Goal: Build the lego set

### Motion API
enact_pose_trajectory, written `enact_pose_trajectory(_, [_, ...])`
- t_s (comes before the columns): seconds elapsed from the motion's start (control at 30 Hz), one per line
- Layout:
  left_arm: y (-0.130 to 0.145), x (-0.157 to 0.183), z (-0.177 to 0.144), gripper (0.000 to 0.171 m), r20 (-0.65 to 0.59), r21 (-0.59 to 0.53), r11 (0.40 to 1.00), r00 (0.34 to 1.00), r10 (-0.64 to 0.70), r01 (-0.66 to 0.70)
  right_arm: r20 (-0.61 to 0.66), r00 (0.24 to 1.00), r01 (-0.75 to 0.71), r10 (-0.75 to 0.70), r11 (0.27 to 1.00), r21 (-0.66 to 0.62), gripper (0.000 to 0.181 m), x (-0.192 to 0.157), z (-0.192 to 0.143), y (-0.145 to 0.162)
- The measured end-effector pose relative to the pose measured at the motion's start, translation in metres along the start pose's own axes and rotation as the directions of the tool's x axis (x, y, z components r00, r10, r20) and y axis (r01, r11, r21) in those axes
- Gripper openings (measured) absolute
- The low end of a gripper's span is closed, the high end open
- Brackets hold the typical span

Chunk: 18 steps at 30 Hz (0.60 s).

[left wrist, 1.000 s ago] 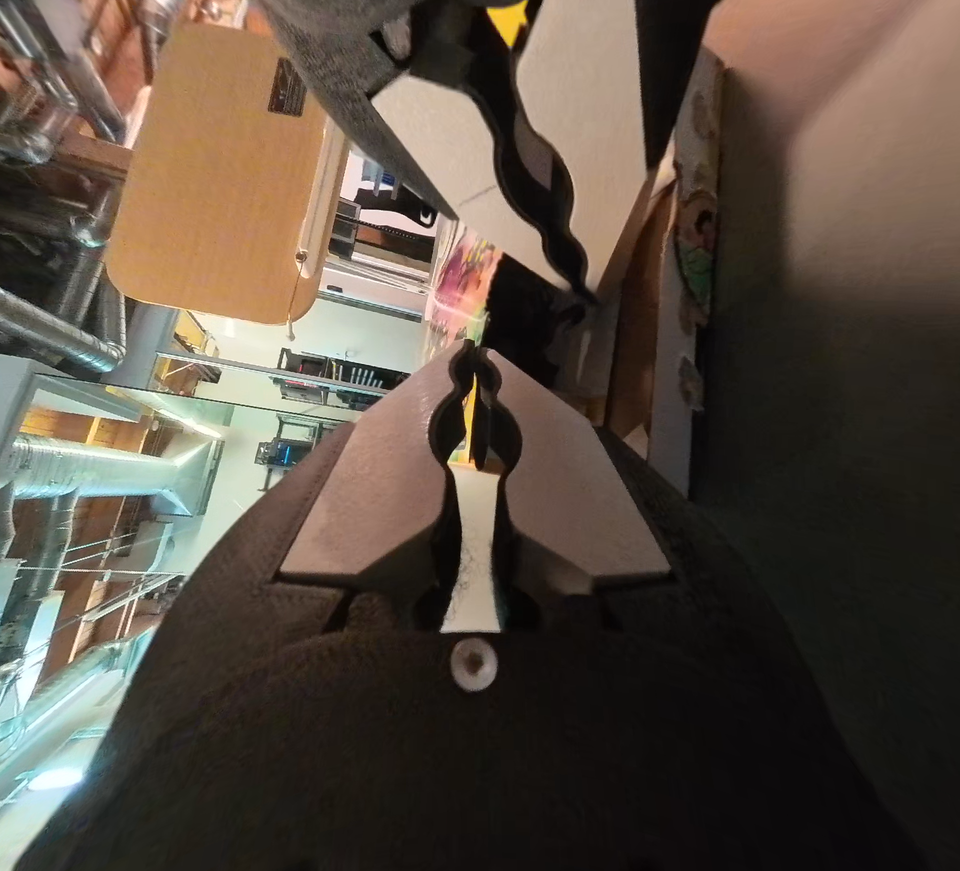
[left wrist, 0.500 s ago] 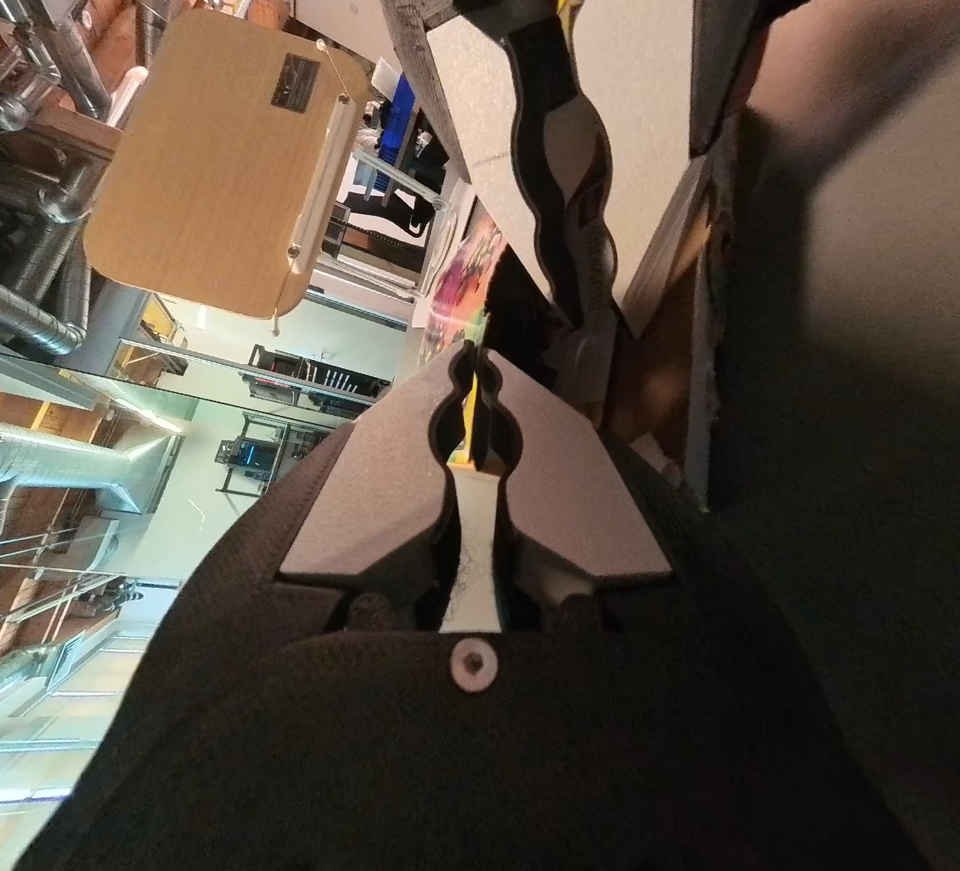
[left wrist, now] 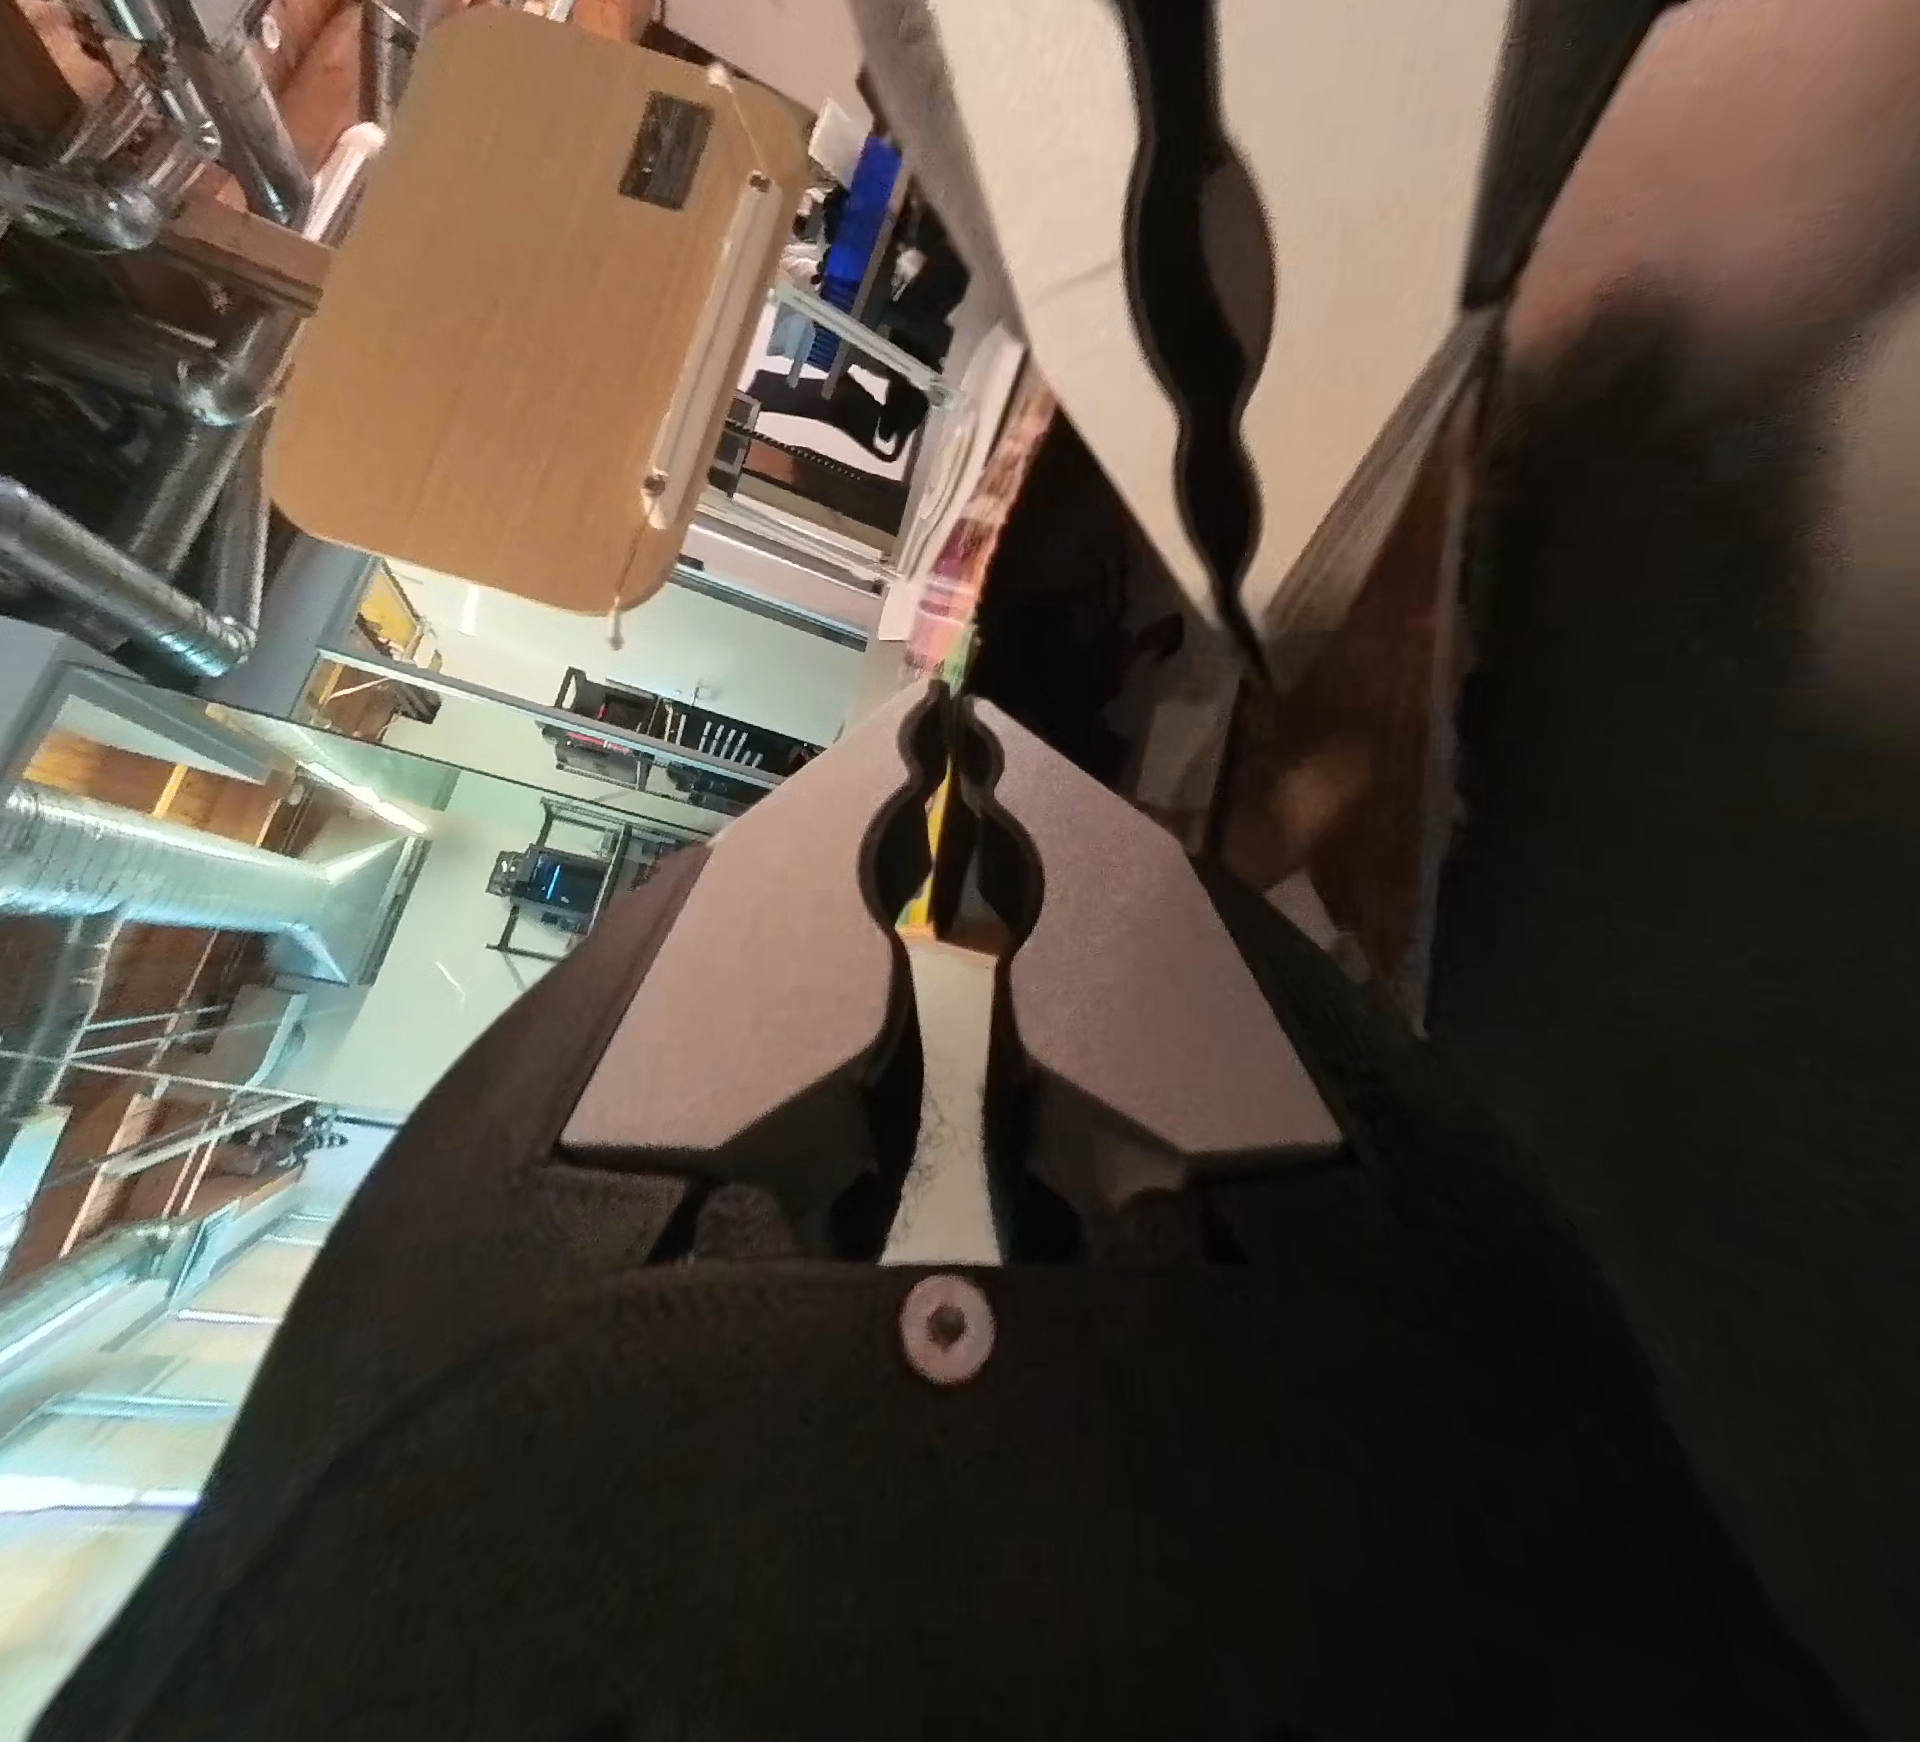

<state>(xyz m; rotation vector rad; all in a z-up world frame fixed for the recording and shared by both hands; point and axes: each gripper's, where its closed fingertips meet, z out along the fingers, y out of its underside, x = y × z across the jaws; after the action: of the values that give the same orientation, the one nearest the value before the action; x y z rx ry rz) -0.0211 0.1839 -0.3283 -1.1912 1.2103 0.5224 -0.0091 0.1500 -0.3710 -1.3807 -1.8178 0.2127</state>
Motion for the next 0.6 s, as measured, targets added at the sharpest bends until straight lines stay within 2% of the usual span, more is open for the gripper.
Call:
enact_pose_trajectory(0.2, [0.001, -0.002, 0.001, 0.000, 0.008, -0.006, 1.000, 1.000, -0.018, 0.019, 0.147, 0.988, -0.058, 0.047, 0.996, 0.070, 0.000, -0.033, -0.022, 0.001])
enact_pose_trajectory(0.27, [0.003, -0.003, 0.001, 0.000, 0.023, -0.019, 0.999, 0.999, -0.027, 0.028, 0.132, 0.988, -0.094, 0.081, 0.991, 0.097, 0.000, -0.034, -0.029, 0.004])
enact_pose_trajectory(0.37, [0.006, -0.005, 0.003, 0.001, 0.022, -0.038, 0.996, 0.997, -0.074, 0.075, -0.035, 0.993, -0.102, 0.111, 0.976, 0.195, 0.003, -0.014, -0.038, 0.009])
enact_pose_trajectory(0.43, [0.004, -0.012, 0.003, 0.001, 0.023, -0.036, 0.987, 0.988, -0.153, 0.153, -0.105, 0.992, -0.047, 0.075, 0.967, 0.250, 0.025, -0.011, -0.043, 0.008])
enact_pose_trajectory(0.5, [0.002, -0.017, 0.004, 0.001, 0.019, -0.046, 0.976, 0.977, -0.211, 0.212, -0.238, 0.971, 0.093, -0.033, 0.966, 0.243, 0.039, -0.007, -0.046, 0.007])
enact_pose_trajectory(0.6, [-0.003, -0.021, 0.005, 0.001, -0.008, -0.051, 0.974, 0.975, -0.222, 0.222, -0.510, 0.821, 0.355, -0.257, 0.929, 0.104, 0.053, 0.016, -0.058, -0.002])
